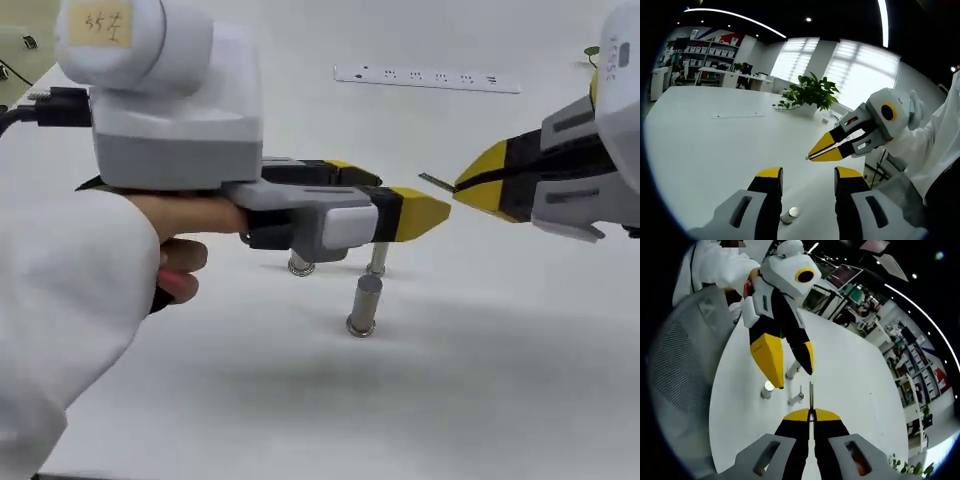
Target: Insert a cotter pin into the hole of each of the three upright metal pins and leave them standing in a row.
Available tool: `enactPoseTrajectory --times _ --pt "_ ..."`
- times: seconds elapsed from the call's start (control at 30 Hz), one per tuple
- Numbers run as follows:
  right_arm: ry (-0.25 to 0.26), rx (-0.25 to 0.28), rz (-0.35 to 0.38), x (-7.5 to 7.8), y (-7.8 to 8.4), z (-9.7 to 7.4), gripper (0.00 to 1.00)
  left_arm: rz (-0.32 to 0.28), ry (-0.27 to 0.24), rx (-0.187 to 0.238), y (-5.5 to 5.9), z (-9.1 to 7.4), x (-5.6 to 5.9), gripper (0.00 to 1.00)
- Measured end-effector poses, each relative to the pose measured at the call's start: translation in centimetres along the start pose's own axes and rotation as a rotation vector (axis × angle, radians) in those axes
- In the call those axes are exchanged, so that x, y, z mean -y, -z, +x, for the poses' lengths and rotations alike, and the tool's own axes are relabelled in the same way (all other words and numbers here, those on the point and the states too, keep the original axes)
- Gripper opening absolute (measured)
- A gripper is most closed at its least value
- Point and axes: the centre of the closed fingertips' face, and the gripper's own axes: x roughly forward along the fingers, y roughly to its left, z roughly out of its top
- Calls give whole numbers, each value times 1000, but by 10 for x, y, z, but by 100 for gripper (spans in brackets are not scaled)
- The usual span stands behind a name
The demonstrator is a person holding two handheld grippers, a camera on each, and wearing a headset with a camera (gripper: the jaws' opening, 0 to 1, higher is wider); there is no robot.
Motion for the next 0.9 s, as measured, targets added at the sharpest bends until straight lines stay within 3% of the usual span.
enactPoseTrajectory --times 0.2,0.57,0.9 --pt "50 -12 -60 -5 -2 -1 0 -6 1 -16 2 6 -2 28" --pt "39 -4 -65 -13 -8 -1 0 -19 26 -45 3 15 -3 14" --pt "49 3 -63 -13 -12 -2 0 -30 51 -65 9 21 12 4"
